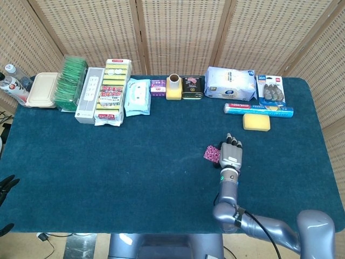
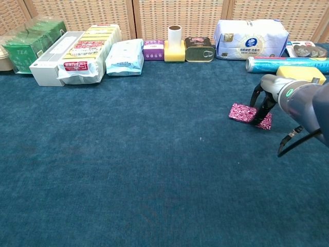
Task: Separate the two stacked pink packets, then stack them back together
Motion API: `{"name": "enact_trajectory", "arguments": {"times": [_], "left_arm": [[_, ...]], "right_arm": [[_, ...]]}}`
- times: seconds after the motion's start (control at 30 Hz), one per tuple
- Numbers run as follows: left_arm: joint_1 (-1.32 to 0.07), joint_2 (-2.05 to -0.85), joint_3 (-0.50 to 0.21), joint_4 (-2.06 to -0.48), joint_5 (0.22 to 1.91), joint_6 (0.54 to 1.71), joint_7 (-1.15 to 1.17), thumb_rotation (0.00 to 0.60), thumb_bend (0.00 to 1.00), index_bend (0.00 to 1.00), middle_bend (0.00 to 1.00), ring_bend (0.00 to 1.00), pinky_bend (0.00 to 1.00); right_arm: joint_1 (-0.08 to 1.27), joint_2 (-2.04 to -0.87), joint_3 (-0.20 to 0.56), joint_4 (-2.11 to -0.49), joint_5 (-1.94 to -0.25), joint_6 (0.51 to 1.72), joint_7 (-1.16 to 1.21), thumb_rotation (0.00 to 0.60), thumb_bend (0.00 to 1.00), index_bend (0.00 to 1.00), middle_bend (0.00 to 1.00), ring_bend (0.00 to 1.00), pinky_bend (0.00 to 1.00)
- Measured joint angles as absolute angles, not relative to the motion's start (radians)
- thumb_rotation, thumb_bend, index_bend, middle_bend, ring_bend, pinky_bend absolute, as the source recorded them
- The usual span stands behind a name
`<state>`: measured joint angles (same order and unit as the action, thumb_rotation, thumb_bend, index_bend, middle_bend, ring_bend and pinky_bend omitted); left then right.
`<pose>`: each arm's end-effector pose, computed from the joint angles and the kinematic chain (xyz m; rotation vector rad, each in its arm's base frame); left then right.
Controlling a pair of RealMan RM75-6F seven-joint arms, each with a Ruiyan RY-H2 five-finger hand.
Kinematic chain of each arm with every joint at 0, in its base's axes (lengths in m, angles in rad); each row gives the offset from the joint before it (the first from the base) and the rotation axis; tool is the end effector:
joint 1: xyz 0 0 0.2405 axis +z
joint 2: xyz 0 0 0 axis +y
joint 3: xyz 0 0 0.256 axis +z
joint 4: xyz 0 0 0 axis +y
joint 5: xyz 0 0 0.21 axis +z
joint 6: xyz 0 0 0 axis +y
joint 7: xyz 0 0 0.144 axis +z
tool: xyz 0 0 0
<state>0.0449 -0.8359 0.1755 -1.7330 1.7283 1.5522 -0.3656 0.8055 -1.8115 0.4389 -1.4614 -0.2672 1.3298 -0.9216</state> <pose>-0.3051 0.0904 0.2051 -1.4483 -1.2393 -0.9369 -0.1548 -0.3494 -0.0442 1.2962 -1.3039 0.4604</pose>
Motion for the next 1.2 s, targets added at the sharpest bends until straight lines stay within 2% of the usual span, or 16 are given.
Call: {"name": "enact_trajectory", "arguments": {"times": [0.43, 0.6, 0.77, 0.9, 1.1, 1.2], "left_arm": [[0.054, -0.837, 0.178, -1.725, 1.739, 1.574, -0.375, 0.600, 0.03, 0.00, 0.00, 0.00, 0.04], [0.056, -0.837, 0.178, -1.721, 1.743, 1.578, -0.378, 0.600, 0.03, 0.00, 0.00, 0.00, 0.04], [0.058, -0.838, 0.177, -1.718, 1.745, 1.586, -0.382, 0.600, 0.03, 0.00, 0.00, 0.00, 0.04], [0.064, -0.844, 0.173, -1.712, 1.746, 1.604, -0.378, 0.600, 0.03, 0.00, 0.00, 0.00, 0.04], [0.078, -0.850, 0.177, -1.705, 1.764, 1.631, -0.372, 0.600, 0.03, 0.00, 0.00, 0.00, 0.04], [0.089, -0.855, 0.176, -1.701, 1.771, 1.651, -0.352, 0.600, 0.03, 0.00, 0.00, 0.00, 0.04]], "right_arm": [[0.801, -1.807, 0.439, -1.474, -0.263, 1.344, -0.912, 0.600, 0.31, 0.29, 0.00, 0.00, 0.04], [0.792, -1.797, 0.435, -1.504, -0.278, 1.340, -0.896, 0.600, 0.30, 0.25, 0.00, 0.00, 0.04], [0.776, -1.766, 0.419, -1.573, -0.319, 1.335, -0.875, 0.600, 0.16, 0.20, 0.00, 0.00, 0.03], [0.752, -1.723, 0.391, -1.645, -0.407, 1.323, -0.832, 0.600, 0.08, 0.19, 0.00, 0.00, 0.01], [0.682, -1.624, 0.315, -1.766, -0.654, 1.290, -0.680, 0.596, 0.04, 0.17, 0.03, 0.00, 0.00], [0.639, -1.568, 0.273, -1.799, -0.810, 1.274, -0.568, 0.556, 0.02, 0.16, 0.05, 0.00, 0.00]]}}
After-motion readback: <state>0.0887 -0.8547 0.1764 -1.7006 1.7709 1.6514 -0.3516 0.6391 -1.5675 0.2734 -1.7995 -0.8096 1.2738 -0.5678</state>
